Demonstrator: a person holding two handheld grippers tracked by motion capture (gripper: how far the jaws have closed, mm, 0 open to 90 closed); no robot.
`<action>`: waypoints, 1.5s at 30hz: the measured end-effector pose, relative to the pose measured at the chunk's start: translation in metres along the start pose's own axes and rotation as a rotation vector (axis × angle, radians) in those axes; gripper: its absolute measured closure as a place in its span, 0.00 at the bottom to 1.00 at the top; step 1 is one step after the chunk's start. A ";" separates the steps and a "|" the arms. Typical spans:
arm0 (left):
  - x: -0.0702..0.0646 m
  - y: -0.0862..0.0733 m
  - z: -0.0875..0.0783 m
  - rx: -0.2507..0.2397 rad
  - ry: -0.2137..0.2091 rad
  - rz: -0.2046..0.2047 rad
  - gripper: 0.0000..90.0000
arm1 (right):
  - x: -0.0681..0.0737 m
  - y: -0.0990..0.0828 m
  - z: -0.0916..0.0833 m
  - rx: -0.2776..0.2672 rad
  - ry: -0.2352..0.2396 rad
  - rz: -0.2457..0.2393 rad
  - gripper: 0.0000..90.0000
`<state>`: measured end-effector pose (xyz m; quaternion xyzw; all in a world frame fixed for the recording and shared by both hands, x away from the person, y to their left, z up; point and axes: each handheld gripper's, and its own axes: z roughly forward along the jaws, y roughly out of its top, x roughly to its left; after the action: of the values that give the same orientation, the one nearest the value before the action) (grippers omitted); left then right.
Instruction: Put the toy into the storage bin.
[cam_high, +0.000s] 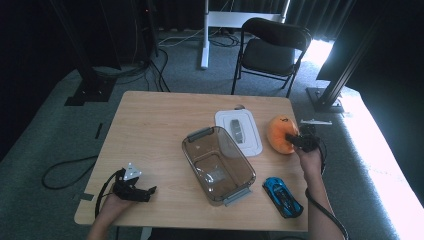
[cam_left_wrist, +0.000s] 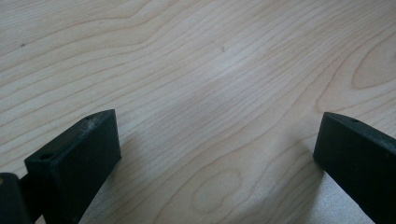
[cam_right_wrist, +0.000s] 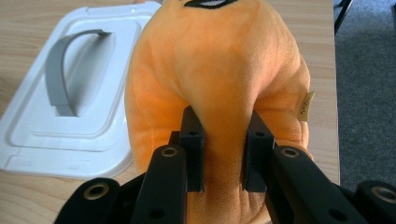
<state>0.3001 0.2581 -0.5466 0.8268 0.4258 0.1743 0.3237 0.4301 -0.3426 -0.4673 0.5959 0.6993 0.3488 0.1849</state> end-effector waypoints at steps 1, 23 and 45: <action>0.000 0.000 0.000 0.000 0.000 0.000 0.01 | 0.001 0.001 -0.002 -0.001 0.002 -0.006 0.83; 0.000 0.000 0.000 0.000 0.000 0.000 0.01 | 0.021 0.010 -0.046 -0.061 0.094 -0.113 0.83; 0.000 0.000 0.000 -0.002 0.001 0.000 0.01 | 0.065 0.020 -0.078 -0.124 0.247 -0.233 0.83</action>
<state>0.3002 0.2581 -0.5466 0.8264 0.4259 0.1748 0.3243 0.3773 -0.2999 -0.3890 0.4511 0.7582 0.4378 0.1730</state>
